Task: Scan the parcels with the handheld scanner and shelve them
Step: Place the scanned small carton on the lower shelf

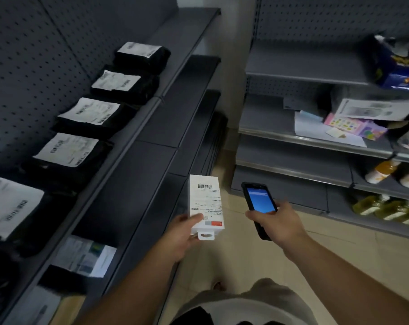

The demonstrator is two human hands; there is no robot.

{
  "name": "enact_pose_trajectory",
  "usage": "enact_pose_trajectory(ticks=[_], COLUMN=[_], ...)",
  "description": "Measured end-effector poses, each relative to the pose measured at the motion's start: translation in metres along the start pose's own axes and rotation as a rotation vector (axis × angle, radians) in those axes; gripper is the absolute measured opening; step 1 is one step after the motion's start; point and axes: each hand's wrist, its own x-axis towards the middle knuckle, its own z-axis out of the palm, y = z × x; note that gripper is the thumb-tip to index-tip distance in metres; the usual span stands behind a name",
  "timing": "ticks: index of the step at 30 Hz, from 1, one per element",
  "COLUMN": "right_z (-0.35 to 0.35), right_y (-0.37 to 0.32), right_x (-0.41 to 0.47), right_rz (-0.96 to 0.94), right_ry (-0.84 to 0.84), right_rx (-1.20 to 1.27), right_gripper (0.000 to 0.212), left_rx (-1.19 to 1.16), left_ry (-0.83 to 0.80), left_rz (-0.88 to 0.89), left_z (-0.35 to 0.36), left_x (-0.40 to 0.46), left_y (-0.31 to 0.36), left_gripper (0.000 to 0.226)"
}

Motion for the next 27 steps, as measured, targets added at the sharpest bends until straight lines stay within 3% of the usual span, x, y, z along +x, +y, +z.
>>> enact_pose_trajectory(ticks=[7, 17, 27], right_z=[0.037, 0.088, 0.163], right_y=[-0.059, -0.148, -0.192], right_x=[0.08, 0.174, 0.186], right_rz=[-0.089, -0.236, -0.314], right_ry=[-0.168, -0.516, -0.748], right_rx=[-0.063, -0.256, -0.489], right_gripper=[0.071, 0.079, 0.073], left_rx=[-0.202, -0.54, -0.826], left_ry=[0.123, 0.421, 0.659], left_rz=[0.021, 0.062, 0.077], left_z=[-0.022, -0.019, -0.041], left_x=[0.04, 0.077, 0.07], left_y=[0.022, 0.041, 0.022], left_gripper=[0.035, 0.041, 0.018])
